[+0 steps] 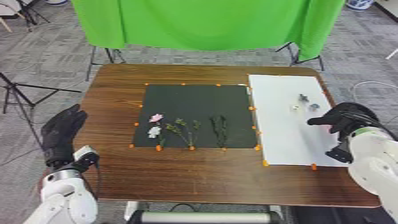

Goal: Arrange flowers

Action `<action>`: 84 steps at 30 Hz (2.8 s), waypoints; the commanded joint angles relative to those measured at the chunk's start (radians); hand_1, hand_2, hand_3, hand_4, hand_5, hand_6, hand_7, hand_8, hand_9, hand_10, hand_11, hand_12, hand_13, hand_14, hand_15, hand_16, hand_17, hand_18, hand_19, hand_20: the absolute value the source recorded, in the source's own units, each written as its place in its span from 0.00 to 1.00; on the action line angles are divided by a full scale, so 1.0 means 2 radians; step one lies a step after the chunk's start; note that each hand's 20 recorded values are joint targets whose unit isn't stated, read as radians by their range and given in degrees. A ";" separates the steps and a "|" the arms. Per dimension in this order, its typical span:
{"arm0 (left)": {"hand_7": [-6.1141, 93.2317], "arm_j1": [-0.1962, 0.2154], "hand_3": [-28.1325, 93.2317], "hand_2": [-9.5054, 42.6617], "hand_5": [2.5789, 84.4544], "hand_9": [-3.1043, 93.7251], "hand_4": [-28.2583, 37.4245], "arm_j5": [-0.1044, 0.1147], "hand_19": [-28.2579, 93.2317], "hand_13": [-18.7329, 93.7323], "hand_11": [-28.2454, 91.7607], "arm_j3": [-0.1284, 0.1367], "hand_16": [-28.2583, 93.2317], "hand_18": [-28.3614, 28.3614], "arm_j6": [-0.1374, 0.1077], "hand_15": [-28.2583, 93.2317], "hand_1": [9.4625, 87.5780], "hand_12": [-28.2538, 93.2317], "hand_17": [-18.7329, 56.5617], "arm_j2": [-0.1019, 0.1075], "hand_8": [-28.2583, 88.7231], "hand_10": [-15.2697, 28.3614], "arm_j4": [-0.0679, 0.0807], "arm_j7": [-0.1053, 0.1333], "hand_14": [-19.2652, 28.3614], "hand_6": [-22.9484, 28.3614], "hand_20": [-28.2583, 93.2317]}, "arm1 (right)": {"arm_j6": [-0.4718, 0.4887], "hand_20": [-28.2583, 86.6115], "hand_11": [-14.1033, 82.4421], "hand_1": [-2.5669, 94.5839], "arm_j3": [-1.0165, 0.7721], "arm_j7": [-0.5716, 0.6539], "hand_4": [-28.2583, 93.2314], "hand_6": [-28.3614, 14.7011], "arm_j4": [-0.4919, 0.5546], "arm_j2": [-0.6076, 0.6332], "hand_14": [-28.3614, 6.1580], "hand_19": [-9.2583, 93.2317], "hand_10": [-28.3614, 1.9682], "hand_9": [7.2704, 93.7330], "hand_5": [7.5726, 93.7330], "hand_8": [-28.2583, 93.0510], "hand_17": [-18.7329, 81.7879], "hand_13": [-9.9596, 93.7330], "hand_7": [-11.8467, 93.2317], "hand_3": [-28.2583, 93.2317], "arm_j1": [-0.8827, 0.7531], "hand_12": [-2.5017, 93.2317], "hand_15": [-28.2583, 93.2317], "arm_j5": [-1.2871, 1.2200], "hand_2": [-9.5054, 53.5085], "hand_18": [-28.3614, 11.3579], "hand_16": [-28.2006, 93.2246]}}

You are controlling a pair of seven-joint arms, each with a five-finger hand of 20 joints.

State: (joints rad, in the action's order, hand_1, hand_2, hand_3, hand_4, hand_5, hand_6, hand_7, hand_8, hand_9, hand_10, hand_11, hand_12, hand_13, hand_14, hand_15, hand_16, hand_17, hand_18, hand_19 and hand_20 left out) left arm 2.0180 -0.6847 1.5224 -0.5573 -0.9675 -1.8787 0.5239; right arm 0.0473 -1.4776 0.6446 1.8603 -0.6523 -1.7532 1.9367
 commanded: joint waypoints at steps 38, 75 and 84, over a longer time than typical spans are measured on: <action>0.27 0.018 0.79 0.24 0.64 0.58 0.15 -0.048 0.39 0.55 0.46 0.023 0.21 0.72 0.077 0.44 0.41 0.32 0.48 -0.010 0.16 0.67 0.001 -0.042 0.73 0.50 0.42 | 0.002 0.67 0.26 0.35 0.045 0.019 0.09 0.63 -0.049 0.001 0.70 1.00 0.43 0.75 0.56 0.18 0.78 0.97 0.21 0.75 0.030 0.21 0.67 0.021 0.00 0.30 0.47; 0.27 0.010 0.78 0.27 0.64 0.59 0.15 -0.047 0.39 0.55 0.46 0.019 0.21 0.72 0.070 0.44 0.41 0.32 0.48 0.000 0.18 0.67 0.003 -0.043 0.73 0.50 0.42 | -0.162 0.70 0.24 0.63 0.401 -0.121 0.06 0.69 0.011 -0.002 0.78 1.00 0.58 0.91 0.83 0.29 0.83 1.00 0.29 0.73 0.438 0.31 0.70 0.025 0.01 0.38 0.46; 0.27 0.007 0.78 0.28 0.65 0.59 0.15 -0.051 0.39 0.55 0.46 0.014 0.21 0.72 0.072 0.44 0.41 0.32 0.47 -0.004 0.18 0.67 0.005 -0.044 0.73 0.50 0.42 | -0.104 0.71 0.23 0.62 0.610 -0.184 0.06 0.71 -0.093 -0.117 0.79 1.00 0.60 0.90 0.82 0.28 0.83 1.00 0.29 0.74 0.584 0.31 0.71 0.022 0.02 0.38 0.46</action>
State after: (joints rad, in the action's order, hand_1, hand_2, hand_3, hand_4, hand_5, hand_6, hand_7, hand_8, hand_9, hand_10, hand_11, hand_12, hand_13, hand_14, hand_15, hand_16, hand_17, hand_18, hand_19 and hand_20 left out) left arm 2.0349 -0.7755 1.5590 -0.4148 -0.9683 -1.8736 0.4418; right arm -0.2501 -0.6347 0.3516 1.7576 -0.6958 -0.8870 1.9621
